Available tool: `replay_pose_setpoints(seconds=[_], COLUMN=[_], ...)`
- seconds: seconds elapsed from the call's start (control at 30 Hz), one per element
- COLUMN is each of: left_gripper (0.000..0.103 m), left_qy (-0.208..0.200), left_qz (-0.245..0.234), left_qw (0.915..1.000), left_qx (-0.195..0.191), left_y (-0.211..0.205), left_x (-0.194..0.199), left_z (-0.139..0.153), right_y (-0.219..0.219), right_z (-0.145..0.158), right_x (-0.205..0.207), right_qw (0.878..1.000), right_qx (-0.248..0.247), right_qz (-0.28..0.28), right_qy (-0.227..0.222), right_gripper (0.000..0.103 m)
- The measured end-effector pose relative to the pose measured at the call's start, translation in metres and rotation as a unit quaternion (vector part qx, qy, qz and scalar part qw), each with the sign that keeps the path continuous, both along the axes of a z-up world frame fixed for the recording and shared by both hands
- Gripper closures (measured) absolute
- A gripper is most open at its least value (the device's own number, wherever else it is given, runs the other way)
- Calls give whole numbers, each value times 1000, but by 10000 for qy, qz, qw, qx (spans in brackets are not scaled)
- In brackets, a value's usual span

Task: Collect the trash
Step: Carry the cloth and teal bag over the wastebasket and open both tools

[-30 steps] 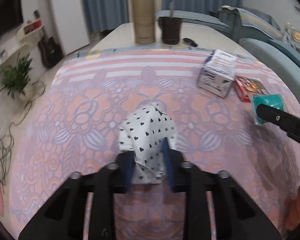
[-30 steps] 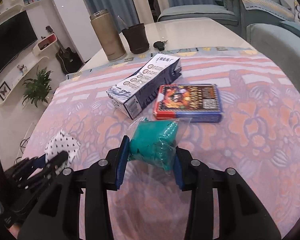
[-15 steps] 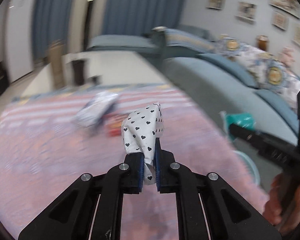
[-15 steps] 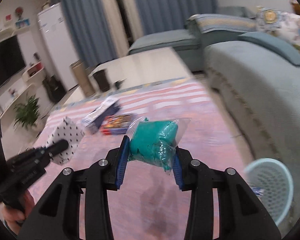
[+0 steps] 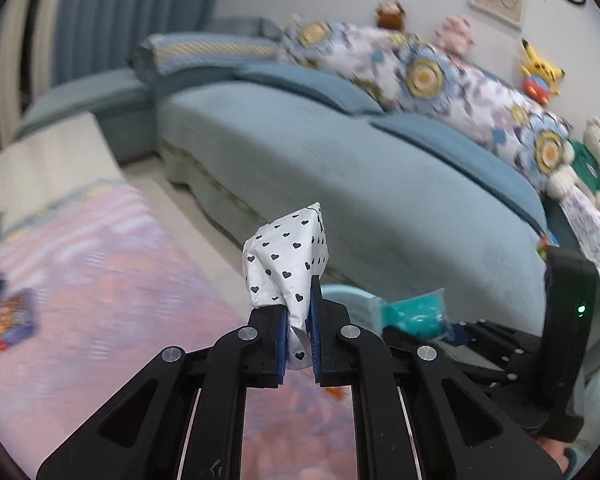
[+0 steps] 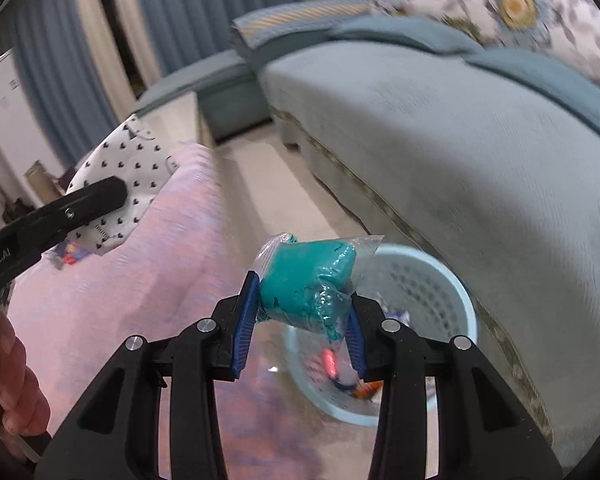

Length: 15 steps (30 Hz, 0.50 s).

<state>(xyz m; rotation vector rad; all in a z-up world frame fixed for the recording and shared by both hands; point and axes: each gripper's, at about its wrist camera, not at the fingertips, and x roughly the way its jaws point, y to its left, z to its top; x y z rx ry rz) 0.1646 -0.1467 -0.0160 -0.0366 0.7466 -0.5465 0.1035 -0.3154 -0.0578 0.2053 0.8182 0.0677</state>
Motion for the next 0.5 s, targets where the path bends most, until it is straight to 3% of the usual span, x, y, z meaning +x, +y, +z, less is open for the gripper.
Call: replay_pose_setpoints(seconds=[0.27,0.4,0.43,0.5], left_gripper=[93,79,63,53], left_qy=[870,982,988,959], left_qz=[-511,-509,-501,-536], left_qw=[9948,9938,9938,9939], left_qx=[100,118,50,-107], left_y=[-42,-43,-41,-38], left_x=[24,31,32,32], left_z=[-57,-68,-69,-66], right_y=[-39,-41,-40,-42], right_z=[-65,-87,-90,-94], right_x=[12,19,21,23], right_qw=[9974,9949,9945,9934], right_qx=[402,509,506,462], right_qz=[-198,-258,-277,-394], right_qy=[567,826,876,975], right_gripper=[66,64,64,63])
